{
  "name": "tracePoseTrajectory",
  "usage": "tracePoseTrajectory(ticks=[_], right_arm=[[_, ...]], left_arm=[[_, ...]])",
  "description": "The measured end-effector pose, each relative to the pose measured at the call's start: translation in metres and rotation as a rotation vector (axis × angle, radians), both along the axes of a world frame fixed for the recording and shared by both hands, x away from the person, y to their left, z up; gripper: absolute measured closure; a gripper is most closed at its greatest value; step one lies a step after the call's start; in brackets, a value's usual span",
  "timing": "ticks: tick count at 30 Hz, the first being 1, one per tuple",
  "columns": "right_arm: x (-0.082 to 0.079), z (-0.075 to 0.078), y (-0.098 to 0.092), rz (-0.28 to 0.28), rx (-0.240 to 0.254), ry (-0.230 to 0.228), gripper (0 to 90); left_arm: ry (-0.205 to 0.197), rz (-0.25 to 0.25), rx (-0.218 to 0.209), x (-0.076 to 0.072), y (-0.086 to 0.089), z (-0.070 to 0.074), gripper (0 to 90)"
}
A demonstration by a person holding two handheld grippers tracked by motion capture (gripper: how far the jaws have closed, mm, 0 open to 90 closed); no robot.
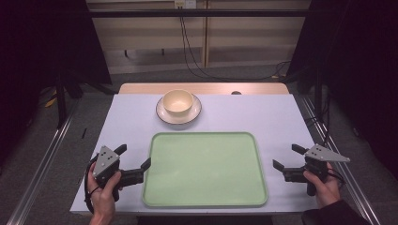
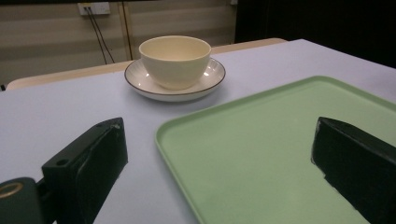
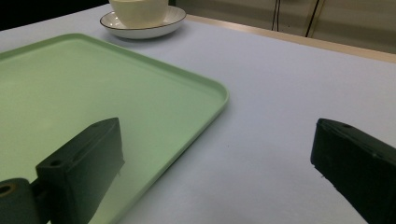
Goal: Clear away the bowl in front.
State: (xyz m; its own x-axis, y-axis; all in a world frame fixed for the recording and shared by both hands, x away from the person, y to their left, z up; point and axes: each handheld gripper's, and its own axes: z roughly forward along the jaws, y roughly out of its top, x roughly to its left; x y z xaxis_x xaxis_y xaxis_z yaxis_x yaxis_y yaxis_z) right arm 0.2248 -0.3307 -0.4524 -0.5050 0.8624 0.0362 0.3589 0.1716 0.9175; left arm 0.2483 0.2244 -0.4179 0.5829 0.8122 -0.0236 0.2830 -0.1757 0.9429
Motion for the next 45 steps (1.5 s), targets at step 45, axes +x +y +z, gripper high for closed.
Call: tracePoseTrajectory(ticks=[45], right_arm=[[0.000,-0.001,-0.001,0.028,0.020,-0.014,2.3]], left_arm=[[0.032,-0.030,0.069,0.100,-0.022,0.003,2.5]])
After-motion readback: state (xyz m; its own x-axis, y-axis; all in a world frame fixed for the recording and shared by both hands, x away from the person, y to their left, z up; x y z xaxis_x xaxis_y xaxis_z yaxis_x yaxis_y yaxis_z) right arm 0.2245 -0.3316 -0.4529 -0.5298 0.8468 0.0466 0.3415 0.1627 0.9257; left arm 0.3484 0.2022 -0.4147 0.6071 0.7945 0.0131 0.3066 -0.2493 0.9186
